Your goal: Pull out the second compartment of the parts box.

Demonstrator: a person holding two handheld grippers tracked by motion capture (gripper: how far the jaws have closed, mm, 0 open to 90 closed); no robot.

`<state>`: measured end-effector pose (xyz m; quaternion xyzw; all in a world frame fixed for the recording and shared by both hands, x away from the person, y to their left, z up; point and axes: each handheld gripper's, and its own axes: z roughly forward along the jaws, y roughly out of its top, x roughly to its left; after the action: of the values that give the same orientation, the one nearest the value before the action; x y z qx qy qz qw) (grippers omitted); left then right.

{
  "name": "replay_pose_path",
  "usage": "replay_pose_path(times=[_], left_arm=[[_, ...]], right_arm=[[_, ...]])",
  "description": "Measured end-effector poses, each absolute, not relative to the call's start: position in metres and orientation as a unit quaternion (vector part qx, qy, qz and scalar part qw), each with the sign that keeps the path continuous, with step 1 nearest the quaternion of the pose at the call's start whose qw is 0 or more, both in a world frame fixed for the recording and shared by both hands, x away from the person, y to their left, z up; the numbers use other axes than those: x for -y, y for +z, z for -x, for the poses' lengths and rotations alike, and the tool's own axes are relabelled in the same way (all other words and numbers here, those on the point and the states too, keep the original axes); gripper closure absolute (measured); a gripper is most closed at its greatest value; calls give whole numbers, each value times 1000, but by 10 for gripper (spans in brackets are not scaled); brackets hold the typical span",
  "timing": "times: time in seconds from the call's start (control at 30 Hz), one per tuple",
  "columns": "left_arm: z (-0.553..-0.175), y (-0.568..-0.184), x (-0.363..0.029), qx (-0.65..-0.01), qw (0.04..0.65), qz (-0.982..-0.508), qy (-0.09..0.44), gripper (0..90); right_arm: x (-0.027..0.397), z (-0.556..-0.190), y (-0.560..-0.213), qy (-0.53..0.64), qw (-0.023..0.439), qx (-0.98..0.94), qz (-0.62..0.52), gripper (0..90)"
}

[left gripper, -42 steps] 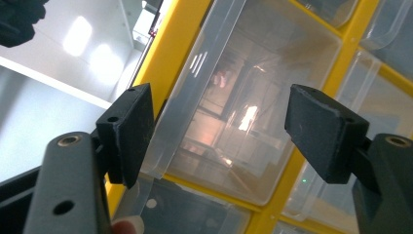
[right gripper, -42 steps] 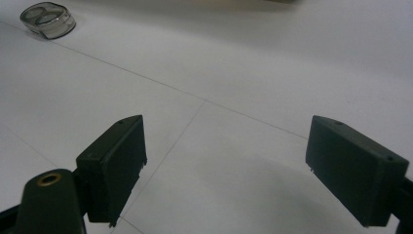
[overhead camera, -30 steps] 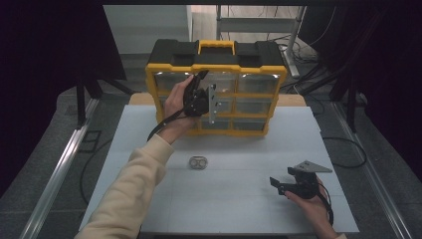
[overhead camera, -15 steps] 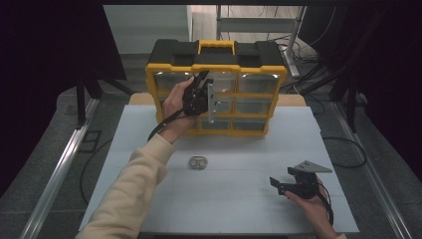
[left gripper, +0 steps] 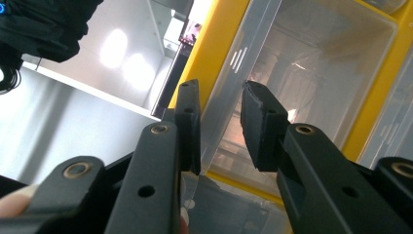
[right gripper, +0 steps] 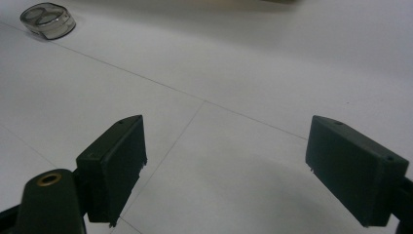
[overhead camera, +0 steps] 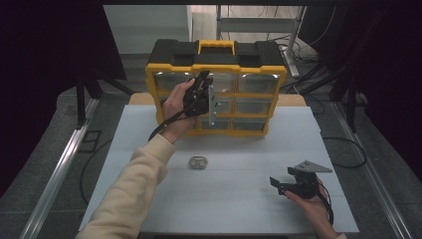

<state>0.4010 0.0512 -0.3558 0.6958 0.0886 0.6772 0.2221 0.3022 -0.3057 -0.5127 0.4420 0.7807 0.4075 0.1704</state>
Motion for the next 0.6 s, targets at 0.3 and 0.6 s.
replay_pose_path(times=[0.3, 0.6], left_arm=[[-400, -357, -52, -87, 225, -693, 679, 695], [-397, -357, -52, -84, 224, -693, 680, 696]], right_arm=[[306, -302, -513, 407, 171, -781, -442, 152], [306, -302, -513, 407, 170, -780, -443, 152]])
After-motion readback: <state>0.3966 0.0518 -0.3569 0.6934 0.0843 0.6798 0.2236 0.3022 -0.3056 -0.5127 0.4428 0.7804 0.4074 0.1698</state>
